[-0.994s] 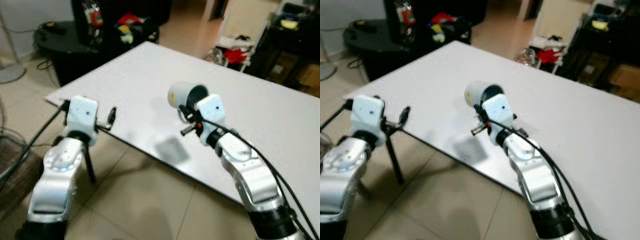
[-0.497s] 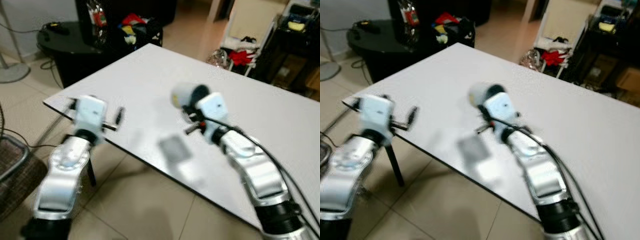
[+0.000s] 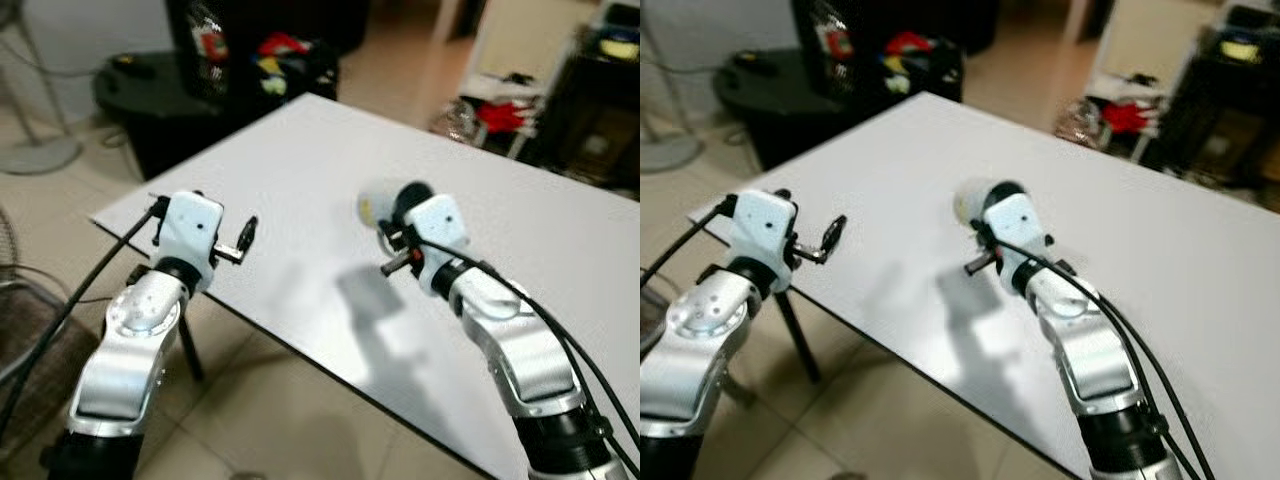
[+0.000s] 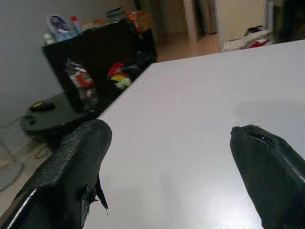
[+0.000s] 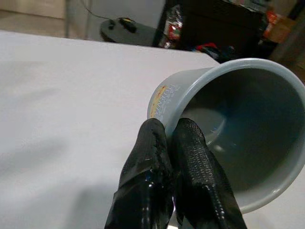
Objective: Setting the table
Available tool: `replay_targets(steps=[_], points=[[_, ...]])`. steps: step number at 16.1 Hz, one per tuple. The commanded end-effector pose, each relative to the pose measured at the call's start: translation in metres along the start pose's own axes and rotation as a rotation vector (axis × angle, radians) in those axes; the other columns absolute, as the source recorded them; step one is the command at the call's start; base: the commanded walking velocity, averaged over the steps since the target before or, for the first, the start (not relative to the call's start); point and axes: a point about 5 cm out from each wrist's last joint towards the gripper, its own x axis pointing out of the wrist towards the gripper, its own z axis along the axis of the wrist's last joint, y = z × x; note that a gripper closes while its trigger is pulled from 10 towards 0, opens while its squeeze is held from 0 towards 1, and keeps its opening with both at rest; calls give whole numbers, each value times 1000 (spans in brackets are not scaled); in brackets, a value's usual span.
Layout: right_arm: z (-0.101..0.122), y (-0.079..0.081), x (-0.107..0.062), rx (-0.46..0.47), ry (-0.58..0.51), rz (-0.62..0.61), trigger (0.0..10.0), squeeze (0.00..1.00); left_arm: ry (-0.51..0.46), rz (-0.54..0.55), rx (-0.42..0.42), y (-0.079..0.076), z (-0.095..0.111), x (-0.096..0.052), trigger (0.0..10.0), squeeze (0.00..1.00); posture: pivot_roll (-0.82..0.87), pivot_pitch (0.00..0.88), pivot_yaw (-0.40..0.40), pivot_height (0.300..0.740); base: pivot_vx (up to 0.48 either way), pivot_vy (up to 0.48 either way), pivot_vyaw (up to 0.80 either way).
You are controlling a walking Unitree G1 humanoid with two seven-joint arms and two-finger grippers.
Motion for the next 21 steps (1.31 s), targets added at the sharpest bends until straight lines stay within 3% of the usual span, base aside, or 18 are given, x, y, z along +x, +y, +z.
replay_targets(steps=[1, 5, 9, 14, 16, 20, 21], points=[[8, 0, 1, -16, -27, 4, 10000, 0, -2, -6, 12, 2, 2, 3, 10000, 0, 163, 0, -19, 740, 304, 0, 0], [7, -3, 3, -15, -29, -15, 10000, 0, -4, -48, 45, 5, 6, 6, 10000, 0, 156, 0, 30, 740, 302, 0, 0], [7, -12, 3, -81, -15, -2, 10000, 0, -11, -83, 62, 5, 9, 12, 10000, 0, 130, 0, 57, 740, 299, 0, 0], [20, -47, 7, -302, 69, 212, 10000, 0, -56, -302, 117, -8, 18, 13, 10000, 0, 149, 0, 33, 740, 0, 0, 0], [28, -66, 8, -445, 149, 342, 10000, 0, -42, -448, 161, -9, 16, 8, 10000, 0, 149, 0, 29, 740, 0, 0, 0], [42, -81, 12, -565, 236, 510, 10000, 0, -15, -575, 172, -6, 19, 6, 10000, 0, 150, 0, 20, 740, 0, 0, 0], [43, -84, 16, -635, 319, 645, 10000, 0, 30, -658, 189, -6, 17, 2, 10000, 0, 154, 0, 10, 740, 0, 0, 0]])
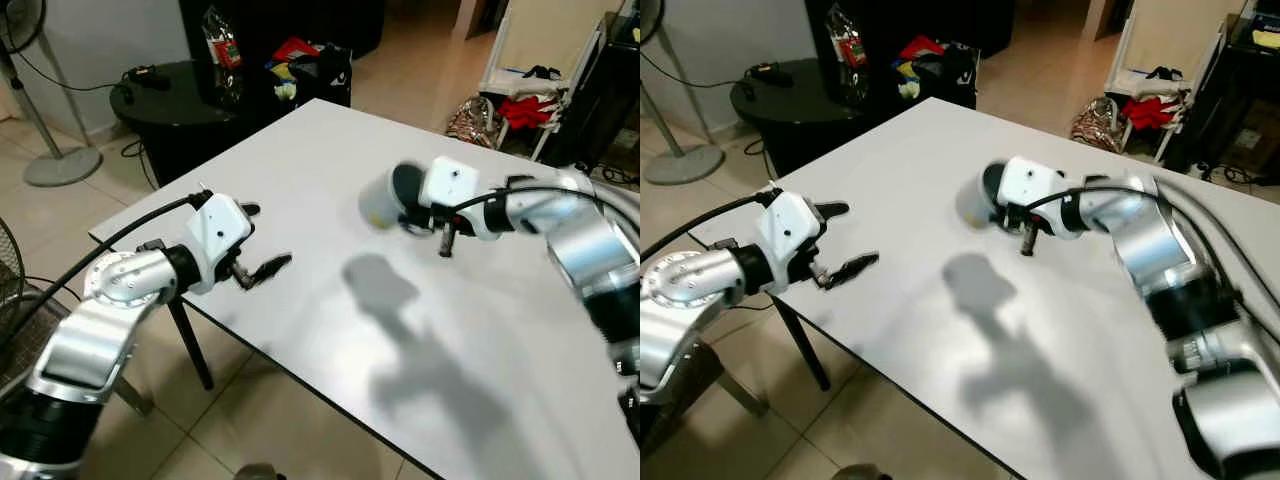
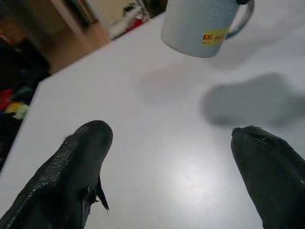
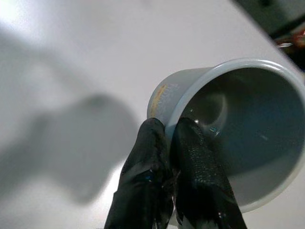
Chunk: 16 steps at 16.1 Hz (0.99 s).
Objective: Setting the table
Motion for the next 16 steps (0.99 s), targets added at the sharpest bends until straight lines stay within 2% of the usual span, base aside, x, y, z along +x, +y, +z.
replay_targets(steps=[1, 5, 8, 12, 16], points=[[-1, -3, 1, -57, 54, 90, 10000, 0, 24, -72, -1, -5, 1, -1, 10000, 0, 157, 0, 5, 740, 0, 0, 0], [-6, -4, 22, -79, 133, 195, 10000, 0, 22, -115, -11, -10, 3, -3, 10000, 0, 163, 0, 2, 740, 0, 0, 0], [-7, -9, 33, -95, 192, 216, 10000, 0, 25, -159, -17, -15, 5, -5, 10000, 0, 171, 0, 9, 740, 0, 0, 0], [-6, -20, 36, -112, 263, 169, 10000, 0, 29, -223, -26, -23, 7, -4, 10000, 0, 158, 0, 21, 740, 0, 0, 0], [-3, -24, 41, -121, 272, 132, 10000, 0, 47, -236, -39, -29, 3, -5, 10000, 0, 168, 0, 13, 740, 0, 0, 0]])
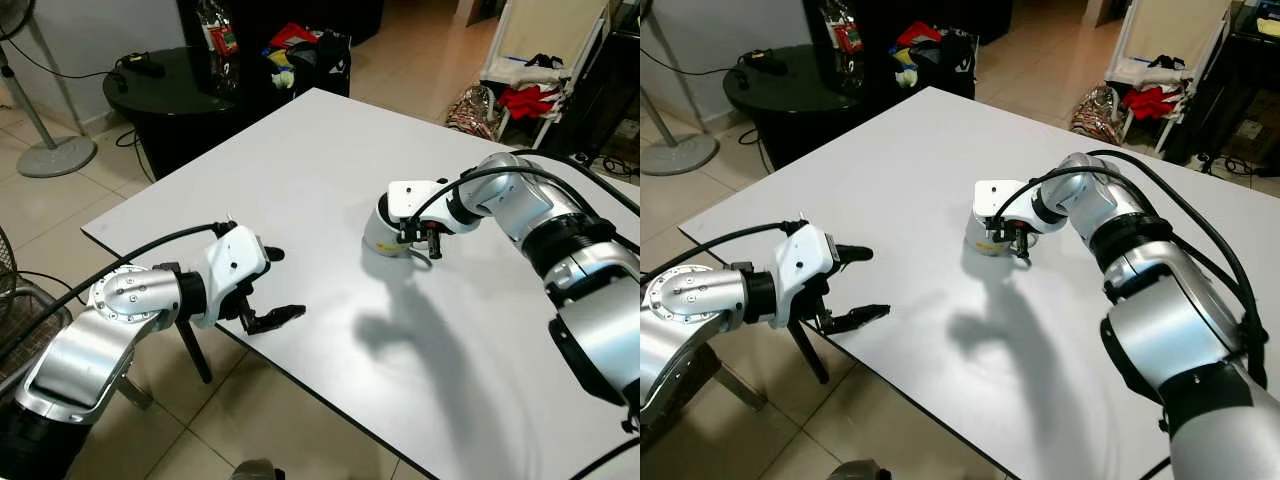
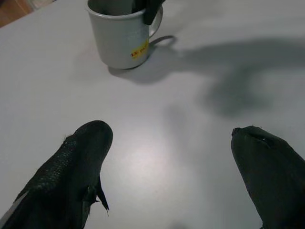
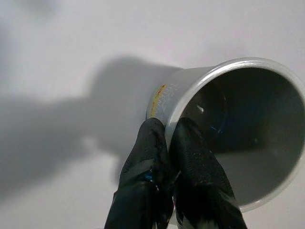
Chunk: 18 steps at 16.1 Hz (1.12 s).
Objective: Setting the table
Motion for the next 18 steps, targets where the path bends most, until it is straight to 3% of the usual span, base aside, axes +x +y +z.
replay_targets(steps=[1, 2, 3, 4, 8, 13, 14, 15, 16, 17, 18], points=[[5, -7, -4, -17, -2, -31, 10000, 0, 10, 2, 8, -1, 1, -4, 10000, 0, 170, 0, 10, 740, 0, 0, 0], [7, -8, -5, -16, -7, -36, 10000, 0, 11, 3, 6, -1, 1, -5, 10000, 0, 172, 0, 6, 740, 0, 0, 0], [9, -10, -6, -15, -12, -41, 10000, 788, 12, 5, 6, -1, 1, -6, 10000, 0, 174, 0, 2, 740, 0, 0, 0], [10, -11, -7, -16, -15, -49, 10000, 1000, 12, 7, 6, -2, 1, -6, 10000, 0, 173, 0, 0, 740, 0, 0, 0], [12, -15, -11, -25, -21, -63, 10000, 1000, 9, 5, 0, -2, 1, -6, 10000, 0, 169, 0, 2, 740, 0, 0, 0], [18, -27, -41, -45, -101, -35, 10000, 1000, 5, -9, 0, 0, 2, -6, 10000, 0, 162, 0, 14, 740, 0, 0, 0], [21, -34, -60, -16, -227, -66, 10000, 1000, 7, -12, -7, -1, 1, -6, 10000, 0, 157, 0, 14, 740, 0, 0, 0], [22, -36, -64, -9, -260, -82, 10000, 1000, 8, -12, -8, -2, 0, -6, 10000, 0, 157, 0, 13, 740, 0, 0, 0], [26, -42, -74, 55, -397, -181, 10000, 1000, 11, -4, -16, -3, -2, -6, 10000, 0, 151, 0, 12, 740, 0, 0, 0], [28, -42, -81, 198, -658, -326, 10000, 1000, 1, 65, -36, -4, -5, -5, 10000, 0, 142, 0, 11, 740, 0, 0, 0], [28, -36, -79, 238, -755, -377, 10000, 1000, -5, 109, -45, -3, -7, -5, 10000, 0, 137, 0, 14, 740, 0, 0, 0]])
